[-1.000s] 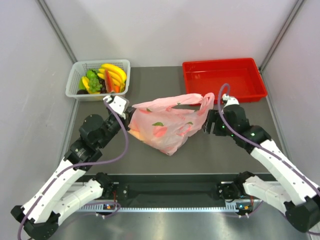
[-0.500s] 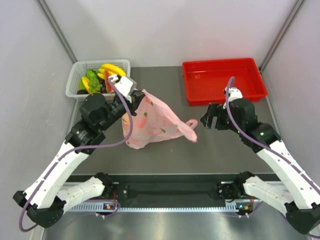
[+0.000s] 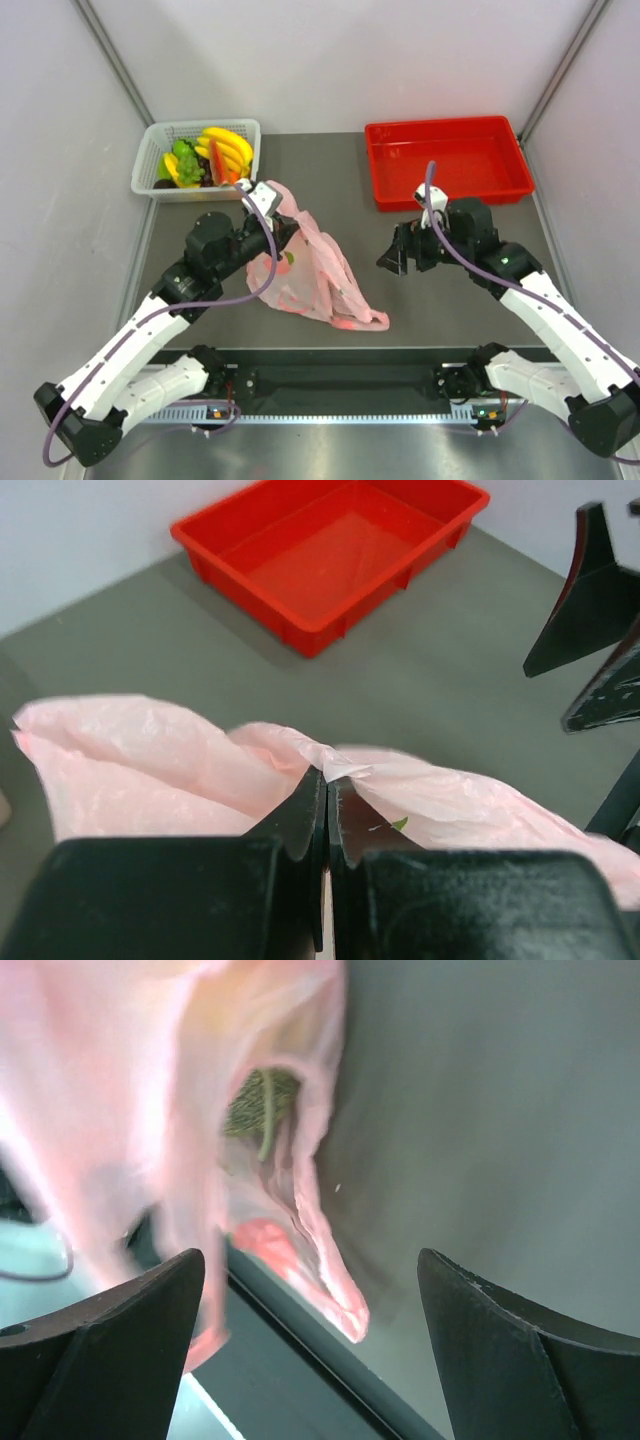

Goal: Untie the knot of the plastic bag and take out the fruit

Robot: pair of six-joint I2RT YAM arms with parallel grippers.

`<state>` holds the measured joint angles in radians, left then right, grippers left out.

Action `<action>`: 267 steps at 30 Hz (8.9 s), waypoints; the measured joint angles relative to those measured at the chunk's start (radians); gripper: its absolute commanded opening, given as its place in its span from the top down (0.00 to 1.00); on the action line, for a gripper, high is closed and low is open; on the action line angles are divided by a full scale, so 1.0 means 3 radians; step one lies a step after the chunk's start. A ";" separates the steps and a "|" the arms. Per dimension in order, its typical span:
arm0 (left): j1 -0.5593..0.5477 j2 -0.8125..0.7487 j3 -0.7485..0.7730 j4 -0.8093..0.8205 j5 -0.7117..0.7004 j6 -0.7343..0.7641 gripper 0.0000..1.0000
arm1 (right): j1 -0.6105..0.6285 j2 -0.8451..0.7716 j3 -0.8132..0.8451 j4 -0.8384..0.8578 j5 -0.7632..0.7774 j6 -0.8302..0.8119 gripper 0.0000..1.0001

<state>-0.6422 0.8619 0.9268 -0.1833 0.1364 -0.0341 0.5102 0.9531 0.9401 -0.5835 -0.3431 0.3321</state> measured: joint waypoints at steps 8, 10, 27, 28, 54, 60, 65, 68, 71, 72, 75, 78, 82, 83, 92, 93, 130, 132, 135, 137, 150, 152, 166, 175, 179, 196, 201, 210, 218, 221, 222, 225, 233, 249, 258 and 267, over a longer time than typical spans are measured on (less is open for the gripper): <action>0.0000 0.0303 -0.0573 0.0422 -0.0106 -0.0230 1.00 | 0.0111 0.0249 0.0036 0.0050 -0.0161 -0.0158 0.12; 0.0000 0.0495 -0.0573 0.0567 -0.0125 -0.0247 1.00 | 0.0173 0.0319 0.0090 0.0046 -0.0117 -0.0187 0.12; 0.0000 0.0631 -0.0589 0.0894 -0.0324 -0.0317 1.00 | 0.1247 0.0570 0.0023 0.0357 0.0242 -0.0257 0.51; 0.0000 0.0619 -0.0624 0.0895 -0.0352 -0.0317 1.00 | 0.1293 0.0674 0.0022 0.0397 0.0298 -0.0253 0.52; 0.0000 0.0351 -0.0893 0.0871 -0.0702 -0.0244 1.00 | 0.1460 0.2043 0.0296 0.1317 0.1185 -0.0066 1.00; 0.0001 0.0253 -0.0941 0.0870 -0.0857 -0.0207 1.00 | 0.1461 0.1865 0.0244 0.1312 0.1214 -0.0095 1.00; 0.0023 0.0216 -0.0941 0.0876 -0.1061 -0.0184 1.00 | 0.1461 0.1297 0.0112 0.1076 0.1082 -0.0172 1.00; 0.0038 0.0209 -0.0941 0.0898 -0.1194 -0.0164 1.00 | 0.1461 0.0970 0.0112 0.0928 0.0985 -0.0240 1.00; 0.0045 0.0209 -0.0944 0.0926 -0.1273 -0.0153 1.00 | 0.1460 0.0727 0.0112 0.0816 0.0870 -0.0312 1.00; 0.0045 0.0210 -0.0944 0.0935 -0.1288 -0.0153 1.00 | 0.1460 0.0671 0.0112 0.0791 0.0818 -0.0333 1.00; 0.0045 0.0210 -0.0944 0.0951 -0.1311 -0.0155 1.00 | 0.1460 0.0599 0.0131 0.0650 0.0618 -0.0415 1.00; 0.0045 0.0211 -0.0944 0.0964 -0.1322 -0.0155 1.00 | 0.1460 0.0595 0.0215 0.0359 0.0502 -0.0501 1.00; 0.0045 0.0211 -0.0949 0.0964 -0.1334 -0.0156 1.00 | 0.1452 0.0451 0.0303 0.0046 0.0416 -0.0605 1.00; 0.0045 0.0210 -0.0956 0.0970 -0.1336 -0.0159 1.00 | 0.1452 0.0379 0.0323 -0.0039 0.0359 -0.0647 1.00; 0.0045 0.0212 -0.0998 0.1013 -0.1354 -0.0244 1.00 | 0.1446 0.0187 0.0632 -0.0707 -0.0579 -0.1134 1.00; 0.0045 0.0212 -0.0998 0.1024 -0.1354 -0.0252 1.00 | 0.1446 0.0224 0.0632 -0.0807 -0.0610 -0.1180 1.00; 0.0045 -0.0320 -0.1339 0.0832 -0.0743 -0.0694 1.00 | -0.1350 0.2665 0.2923 0.0170 0.1960 -0.0215 1.00; 0.0045 -0.0322 -0.1339 0.0830 -0.0715 -0.0718 1.00 | -0.1499 0.2827 0.3053 0.0175 0.1970 -0.0197 1.00; 0.0045 -0.0322 -0.1339 0.0830 -0.0678 -0.0754 1.00 | -0.1700 0.3034 0.3189 0.0173 0.1996 -0.0195 1.00; 0.0045 -0.0322 -0.1340 0.0830 -0.0662 -0.0768 1.00 | -0.1806 0.3169 0.3273 0.0172 0.2004 -0.0195 1.00; 0.0048 -0.0313 -0.1340 0.0832 -0.0482 -0.0851 1.00 | -0.2111 0.4017 0.3724 0.0061 0.1974 -0.0131 1.00; 0.0051 -0.0312 -0.1340 0.0832 -0.0448 -0.0853 1.00 | -0.2116 0.4096 0.3817 0.0058 0.1957 -0.0131 1.00; 0.0050 -0.0200 -0.1340 0.0837 -0.0342 -0.0857 1.00 | -0.2275 0.4214 0.3943 0.0090 0.1835 -0.0131 0.82; 0.0051 -0.0247 -0.1340 0.0841 -0.0343 -0.0880 1.00 | -0.2356 0.4220 0.3993 0.0125 0.1722 -0.0099 0.16; 0.0051 -0.0272 -0.1342 0.0843 -0.0343 -0.0903 1.00 | -0.2370 0.4171 0.3997 0.0071 0.1687 -0.0103 0.00; 0.0051 -0.0271 -0.1382 0.0913 -0.0626 -0.0971 1.00 | -0.1658 0.1320 0.2120 -0.0100 0.0437 -0.0351 0.40; 0.0050 -0.0268 -0.1382 0.0923 -0.0767 -0.1031 1.00 | -0.0535 0.0551 0.1222 -0.0148 0.0043 -0.0511 0.93; 0.0050 -0.0229 -0.1427 0.1030 -0.0950 -0.1128 1.00 | 0.1197 0.0256 0.0434 -0.0111 0.0317 -0.0367 1.00; 0.0050 -0.0209 -0.1451 0.1064 -0.1142 -0.1207 1.00 | 0.1773 0.0703 0.0206 0.0388 0.0945 -0.0086 0.96; 0.0050 -0.0184 -0.1453 0.1074 -0.1177 -0.1218 1.00 | 0.1888 0.0989 0.0202 0.0612 0.1124 -0.0034 0.94; 0.0050 -0.0172 -0.1453 0.1083 -0.1185 -0.1222 1.00 | 0.1912 0.1080 0.0200 0.0694 0.1194 -0.0013 0.93; 0.0050 -0.0137 -0.1457 0.1115 -0.1207 -0.1254 1.00 | 0.1934 0.1305 0.0181 0.0900 0.1410 0.0046 0.92; 0.0050 -0.0090 -0.1474 0.1213 -0.1223 -0.1298 1.00 | 0.1934 0.1898 0.0203 0.1315 0.1943 0.0127 0.85; 0.0050 -0.0064 -0.1582 0.1263 -0.1222 -0.1366 1.00 | 0.1837 0.2602 0.0436 0.1559 0.2476 0.0056 0.41; 0.0050 -0.0048 -0.1649 0.1314 -0.1221 -0.1376 1.00 | 0.1691 0.2846 0.0478 0.1647 0.2492 0.0032 0.38; 0.0050 -0.0050 -0.1706 0.1315 -0.1222 -0.1381 1.00 | 0.1666 0.2987 0.0521 0.1651 0.2504 0.0029 0.69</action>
<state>-0.6273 0.8471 0.4149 0.2111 -0.2302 -0.4484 1.0100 1.8492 1.0966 -0.0883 0.4080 0.3408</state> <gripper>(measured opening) 0.012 0.472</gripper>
